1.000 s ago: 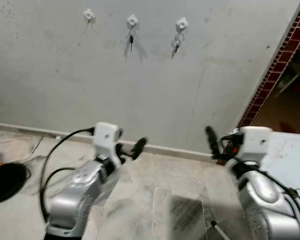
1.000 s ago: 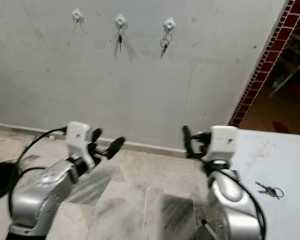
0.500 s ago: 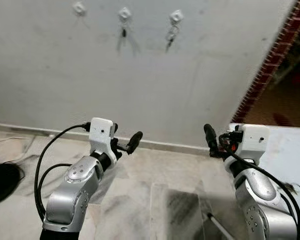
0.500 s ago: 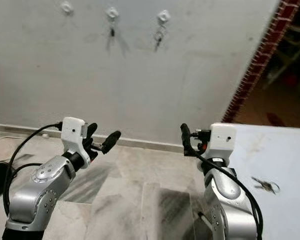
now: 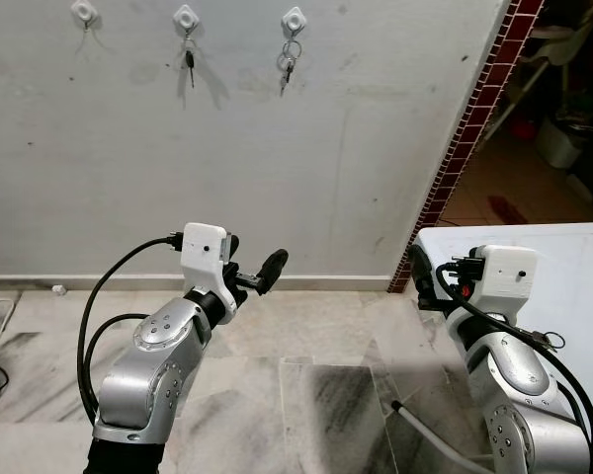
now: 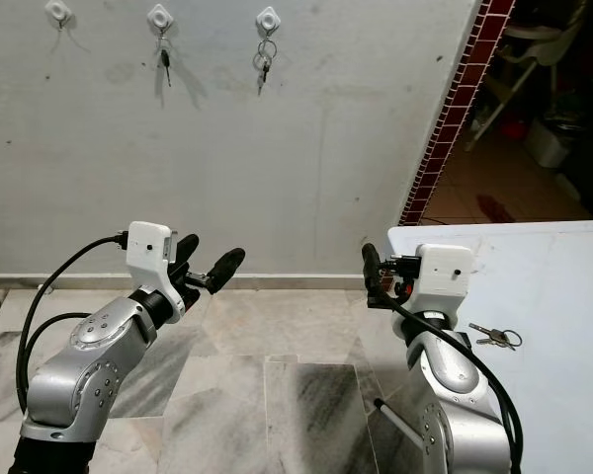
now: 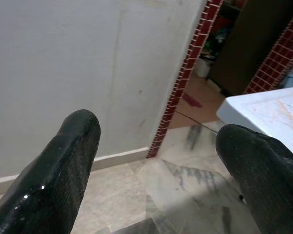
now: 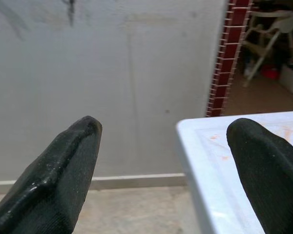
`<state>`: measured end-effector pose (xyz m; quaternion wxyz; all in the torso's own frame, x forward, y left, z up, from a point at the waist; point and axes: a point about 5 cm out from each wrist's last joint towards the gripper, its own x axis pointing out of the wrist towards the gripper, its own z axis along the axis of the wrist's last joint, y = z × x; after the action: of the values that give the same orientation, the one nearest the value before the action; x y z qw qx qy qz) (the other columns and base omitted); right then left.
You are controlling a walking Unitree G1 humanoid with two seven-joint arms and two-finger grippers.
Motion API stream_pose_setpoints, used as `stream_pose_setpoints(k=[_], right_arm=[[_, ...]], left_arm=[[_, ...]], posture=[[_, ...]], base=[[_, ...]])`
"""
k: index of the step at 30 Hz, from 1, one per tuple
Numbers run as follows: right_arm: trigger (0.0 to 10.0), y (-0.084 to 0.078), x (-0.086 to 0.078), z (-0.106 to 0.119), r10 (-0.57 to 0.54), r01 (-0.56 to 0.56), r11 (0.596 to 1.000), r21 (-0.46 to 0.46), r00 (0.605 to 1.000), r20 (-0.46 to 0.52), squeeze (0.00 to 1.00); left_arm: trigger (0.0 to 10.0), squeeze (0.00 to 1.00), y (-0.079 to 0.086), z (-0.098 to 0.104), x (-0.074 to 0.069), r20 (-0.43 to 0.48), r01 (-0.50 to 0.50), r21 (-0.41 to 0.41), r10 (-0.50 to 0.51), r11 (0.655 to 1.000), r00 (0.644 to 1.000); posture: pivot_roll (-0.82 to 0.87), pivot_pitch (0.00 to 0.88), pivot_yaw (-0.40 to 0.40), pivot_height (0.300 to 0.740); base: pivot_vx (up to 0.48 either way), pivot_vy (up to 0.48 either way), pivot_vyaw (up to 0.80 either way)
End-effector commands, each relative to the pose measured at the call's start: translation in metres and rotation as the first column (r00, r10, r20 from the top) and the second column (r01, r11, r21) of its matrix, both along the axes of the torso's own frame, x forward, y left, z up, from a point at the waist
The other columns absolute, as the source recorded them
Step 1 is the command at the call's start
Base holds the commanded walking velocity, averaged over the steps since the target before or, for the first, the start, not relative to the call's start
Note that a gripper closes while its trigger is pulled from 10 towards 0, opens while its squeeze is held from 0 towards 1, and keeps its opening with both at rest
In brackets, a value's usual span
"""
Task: Hang keys on a hook
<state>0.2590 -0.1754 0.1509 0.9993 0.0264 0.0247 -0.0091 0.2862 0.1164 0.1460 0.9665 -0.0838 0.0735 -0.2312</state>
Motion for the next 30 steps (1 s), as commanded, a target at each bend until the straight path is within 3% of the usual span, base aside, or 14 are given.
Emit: stream_pose_setpoints(k=[1, 30], right_arm=[[10.0, -0.0042, 0.0011, 0.0024, -0.021, 0.02, 1.0, -0.022, 1.0, -0.004, 0.0], [10.0, -0.0127, -0.0038, 0.001, -0.057, 0.055, 0.997, -0.053, 0.998, -0.037, 0.0]], left_arm=[[10.0, 0.0, -0.0015, -0.002, 0.0004, -0.004, 0.007, -0.001, -0.007, 1.0, 1.0], [10.0, 0.0, -0.0007, -0.0048, 0.0071, -0.003, -0.036, 0.028, 0.036, 0.999, 0.999]], posture=[[0.07, 0.0, -0.052, 0.74], [0.05, 0.0, -0.065, 0.74]], base=[[0.0, 0.0, -0.76], [0.0, 0.0, -0.76]])
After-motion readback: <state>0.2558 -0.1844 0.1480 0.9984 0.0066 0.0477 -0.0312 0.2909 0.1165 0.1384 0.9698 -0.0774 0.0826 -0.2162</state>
